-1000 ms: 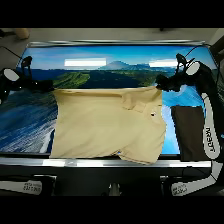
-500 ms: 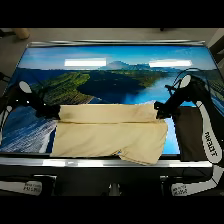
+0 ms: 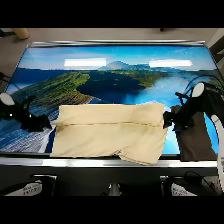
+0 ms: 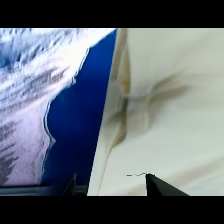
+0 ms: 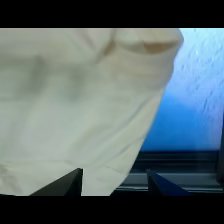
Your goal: Fold the shirts.
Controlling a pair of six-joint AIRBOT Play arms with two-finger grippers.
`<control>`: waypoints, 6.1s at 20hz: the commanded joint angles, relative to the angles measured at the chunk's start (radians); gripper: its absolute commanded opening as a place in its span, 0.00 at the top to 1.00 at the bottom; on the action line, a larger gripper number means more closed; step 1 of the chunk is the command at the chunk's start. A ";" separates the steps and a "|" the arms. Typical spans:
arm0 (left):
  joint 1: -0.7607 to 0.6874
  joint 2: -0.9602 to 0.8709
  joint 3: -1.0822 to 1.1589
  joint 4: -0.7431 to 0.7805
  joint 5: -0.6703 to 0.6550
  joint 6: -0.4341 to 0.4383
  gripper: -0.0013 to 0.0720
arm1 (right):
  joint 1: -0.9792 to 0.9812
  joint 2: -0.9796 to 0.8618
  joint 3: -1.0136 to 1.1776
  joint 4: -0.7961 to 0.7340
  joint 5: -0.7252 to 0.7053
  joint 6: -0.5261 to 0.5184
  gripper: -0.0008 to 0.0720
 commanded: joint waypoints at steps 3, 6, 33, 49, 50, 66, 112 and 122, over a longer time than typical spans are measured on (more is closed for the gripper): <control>0.056 0.251 -0.430 0.010 0.084 0.052 0.26 | -0.034 0.213 -0.259 0.008 -0.076 -0.040 0.39; 0.056 0.264 -0.476 -0.036 0.142 0.051 0.26 | -0.034 0.218 -0.263 0.007 -0.084 -0.051 0.40; 0.050 0.330 -0.155 -0.220 0.274 -0.005 0.96 | -0.034 0.200 -0.148 0.273 -0.350 -0.066 0.96; -0.046 -0.301 0.399 -0.290 0.294 -0.036 0.07 | -0.085 -0.301 0.225 0.098 -0.293 -0.140 0.02; -0.049 -0.274 0.399 -0.290 0.291 -0.028 0.07 | -0.085 -0.312 0.217 0.090 -0.254 -0.142 0.02; -0.603 -0.312 0.360 -0.392 0.578 -0.084 0.96 | -0.001 -0.211 0.290 0.478 -0.143 -0.111 0.96; -0.238 0.245 0.417 -0.363 0.441 0.034 0.96 | 0.264 -0.348 -0.009 0.716 -0.521 -0.089 0.94; -0.239 0.245 0.417 -0.319 0.445 0.035 0.96 | -0.332 -0.173 0.418 0.605 -0.174 -0.044 0.96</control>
